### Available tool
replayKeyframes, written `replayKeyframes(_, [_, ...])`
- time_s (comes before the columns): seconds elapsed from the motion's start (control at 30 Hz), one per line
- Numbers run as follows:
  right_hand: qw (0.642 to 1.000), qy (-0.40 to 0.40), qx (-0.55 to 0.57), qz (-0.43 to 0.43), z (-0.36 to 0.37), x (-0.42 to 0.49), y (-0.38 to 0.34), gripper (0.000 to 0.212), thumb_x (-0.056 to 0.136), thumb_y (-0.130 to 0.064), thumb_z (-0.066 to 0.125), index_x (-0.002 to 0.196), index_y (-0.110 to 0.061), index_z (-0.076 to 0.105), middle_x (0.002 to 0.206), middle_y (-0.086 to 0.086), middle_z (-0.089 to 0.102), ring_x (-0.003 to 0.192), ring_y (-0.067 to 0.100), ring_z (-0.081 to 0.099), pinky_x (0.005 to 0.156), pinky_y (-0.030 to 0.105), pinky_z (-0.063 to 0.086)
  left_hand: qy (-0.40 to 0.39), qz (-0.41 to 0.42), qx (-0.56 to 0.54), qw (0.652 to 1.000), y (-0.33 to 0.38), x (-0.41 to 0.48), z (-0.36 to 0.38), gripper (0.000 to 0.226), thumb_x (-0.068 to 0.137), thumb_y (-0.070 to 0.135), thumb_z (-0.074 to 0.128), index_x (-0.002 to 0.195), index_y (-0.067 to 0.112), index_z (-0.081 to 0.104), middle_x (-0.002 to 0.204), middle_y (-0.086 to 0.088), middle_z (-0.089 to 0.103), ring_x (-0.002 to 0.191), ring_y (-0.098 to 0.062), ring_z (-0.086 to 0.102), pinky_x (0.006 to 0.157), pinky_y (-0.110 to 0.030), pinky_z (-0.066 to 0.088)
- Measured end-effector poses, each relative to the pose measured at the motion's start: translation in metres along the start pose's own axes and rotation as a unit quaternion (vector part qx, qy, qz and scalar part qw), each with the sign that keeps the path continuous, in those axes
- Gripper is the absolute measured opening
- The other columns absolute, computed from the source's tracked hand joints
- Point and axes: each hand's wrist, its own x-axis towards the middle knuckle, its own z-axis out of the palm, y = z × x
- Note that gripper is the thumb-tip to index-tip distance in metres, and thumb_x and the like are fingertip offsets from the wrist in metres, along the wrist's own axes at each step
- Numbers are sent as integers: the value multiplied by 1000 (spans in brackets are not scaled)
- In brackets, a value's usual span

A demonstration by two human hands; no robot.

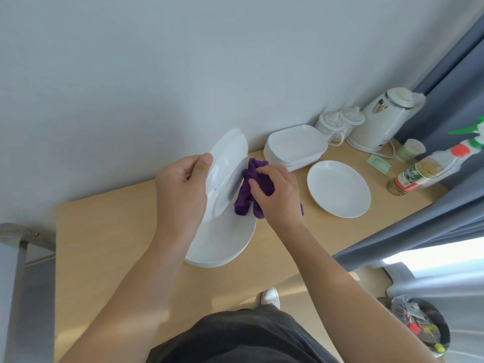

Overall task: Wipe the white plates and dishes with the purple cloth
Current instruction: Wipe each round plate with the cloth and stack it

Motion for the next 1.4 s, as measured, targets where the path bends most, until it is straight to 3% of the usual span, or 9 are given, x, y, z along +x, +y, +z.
replayKeyframes(0.23, [974, -60, 155, 156, -48, 34, 11, 21, 99, -32, 57, 112, -19, 68, 102, -11, 71, 90, 3, 67, 80, 24, 51, -27, 83, 88, 992, 10, -7, 59, 44, 100, 18, 56, 62, 2, 40, 57, 8, 21, 57, -9, 21, 51, -24, 21])
replayKeyframes(0.43, [873, -108, 374, 294, -100, 74, 24, 52, 93, -55, 61, 117, -9, 65, 111, 8, 72, 86, 24, 76, 80, 38, 62, -77, 175, 166, 967, 1, -15, 128, 24, 101, 16, 54, 85, 6, 68, 64, 10, 56, 63, -9, 50, 60, -23, 42])
replayKeyframes(0.63, [837, -126, 386, 367, -126, 95, 94, 41, 86, -32, 72, 106, 2, 62, 101, 16, 71, 83, 34, 75, 79, 47, 62, -182, 245, 237, 922, -30, -22, 193, 29, 102, 24, 47, 94, 8, 69, 88, 0, 69, 83, -21, 65, 72, -41, 52])
replayKeyframes(0.77, [842, -96, 361, 389, -145, 99, 138, 16, 85, -17, 63, 90, -2, 63, 85, 13, 66, 72, 31, 67, 66, 38, 60, -269, 185, 248, 912, -48, -29, 231, 29, 98, 35, 54, 102, 15, 74, 103, 10, 71, 100, -7, 64, 88, -34, 52])
replayKeyframes(0.87, [842, -74, 357, 398, -162, 97, 168, 15, 77, -21, 60, 81, -8, 55, 80, 12, 49, 71, 28, 51, 64, 36, 58, -211, 70, 194, 956, -57, -30, 248, 16, 95, 35, 63, 103, 26, 74, 115, 18, 66, 113, 6, 55, 97, -22, 44])
replayKeyframes(0.97, [832, -44, 364, 417, -181, 95, 195, 16, 84, -18, 57, 75, -9, 48, 79, 12, 48, 71, 26, 50, 64, 33, 54, -86, -3, 244, 966, -69, -22, 254, 24, 94, 38, 61, 114, 25, 65, 119, 13, 58, 98, 14, 51, 85, -22, 42])
replayKeyframes(1.1, [826, -22, 377, 419, -195, 91, 223, 13, 86, -17, 54, 79, -13, 44, 82, 12, 39, 75, 27, 37, 60, 34, 43, -116, -127, 269, 948, -86, -11, 267, 25, 95, 38, 58, 105, 15, 64, 99, 2, 66, 82, -9, 62, 67, -24, 42])
replayKeyframes(1.27, [801, -14, 382, 461, -204, 91, 246, 11, 94, -14, 51, 85, -12, 56, 85, 11, 48, 76, 25, 45, 64, 34, 41, -132, -109, 255, 952, -86, -9, 293, 12, 94, 21, 60, 88, 16, 70, 81, 7, 70, 75, -9, 63, 58, -12, 39])
replayKeyframes(1.4, [848, -53, 282, 446, -205, 90, 269, 17, 91, -11, 52, 84, -11, 67, 84, 8, 58, 75, 22, 51, 68, 36, 45, -129, -86, 281, 947, -89, -4, 305, 8, 92, 15, 63, 90, 17, 70, 80, 12, 68, 78, -3, 62, 63, -13, 42])
